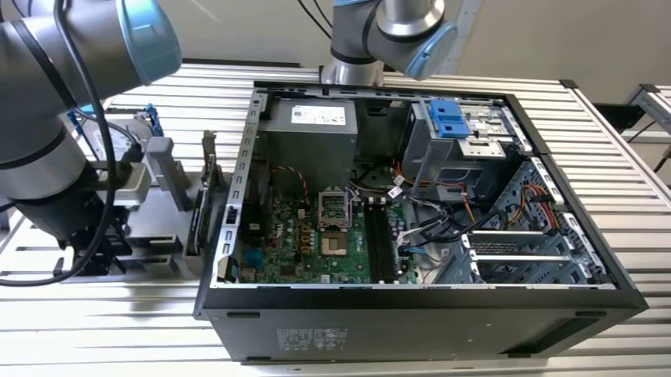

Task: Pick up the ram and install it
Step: 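Pick up the ram and move it above insertion slot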

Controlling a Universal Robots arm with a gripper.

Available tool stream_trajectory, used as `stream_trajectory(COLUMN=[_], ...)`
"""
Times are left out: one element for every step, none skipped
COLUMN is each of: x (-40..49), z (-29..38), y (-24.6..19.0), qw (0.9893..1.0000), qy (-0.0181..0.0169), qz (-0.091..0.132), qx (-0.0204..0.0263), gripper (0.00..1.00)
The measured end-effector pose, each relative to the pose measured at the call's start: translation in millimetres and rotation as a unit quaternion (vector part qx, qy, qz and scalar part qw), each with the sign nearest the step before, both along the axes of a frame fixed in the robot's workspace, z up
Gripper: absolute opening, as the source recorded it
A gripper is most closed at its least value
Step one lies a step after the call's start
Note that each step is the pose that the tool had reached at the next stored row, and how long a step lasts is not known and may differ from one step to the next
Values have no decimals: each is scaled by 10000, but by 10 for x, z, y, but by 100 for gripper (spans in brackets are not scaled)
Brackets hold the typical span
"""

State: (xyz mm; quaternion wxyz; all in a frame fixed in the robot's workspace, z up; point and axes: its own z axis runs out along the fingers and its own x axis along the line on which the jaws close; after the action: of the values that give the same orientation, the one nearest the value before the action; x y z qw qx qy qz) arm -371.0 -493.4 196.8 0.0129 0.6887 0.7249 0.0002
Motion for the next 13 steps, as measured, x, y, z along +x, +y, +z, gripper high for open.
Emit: stream_trajectory(x=[0, 0, 0, 0, 0, 0, 0, 0, 0, 0, 0, 0, 0], z=[-2, -3, -4, -4, -4, -4, -4, -4, -4, -4, -4, -4, -4], y=[-1, -1, -1, -1, -1, -1, -1, -1, -1, -1, -1, -1, -1], qw=[10000, 10000, 10000, 10000, 10000, 10000, 10000, 10000, 10000, 10000, 10000, 10000, 10000], qy=[0, 0, 0, 0, 0, 0, 0, 0, 0, 0, 0, 0, 0], qz=[0, 0, 0, 0, 0, 0, 0, 0, 0, 0, 0, 0, 0], qx=[0, 0, -4, -8, -9, -9, -9, -10, -10, -11, -11, -11, -12], gripper=[100, 100, 100, 100, 100, 100, 100, 100, 100, 100, 100, 100, 100])
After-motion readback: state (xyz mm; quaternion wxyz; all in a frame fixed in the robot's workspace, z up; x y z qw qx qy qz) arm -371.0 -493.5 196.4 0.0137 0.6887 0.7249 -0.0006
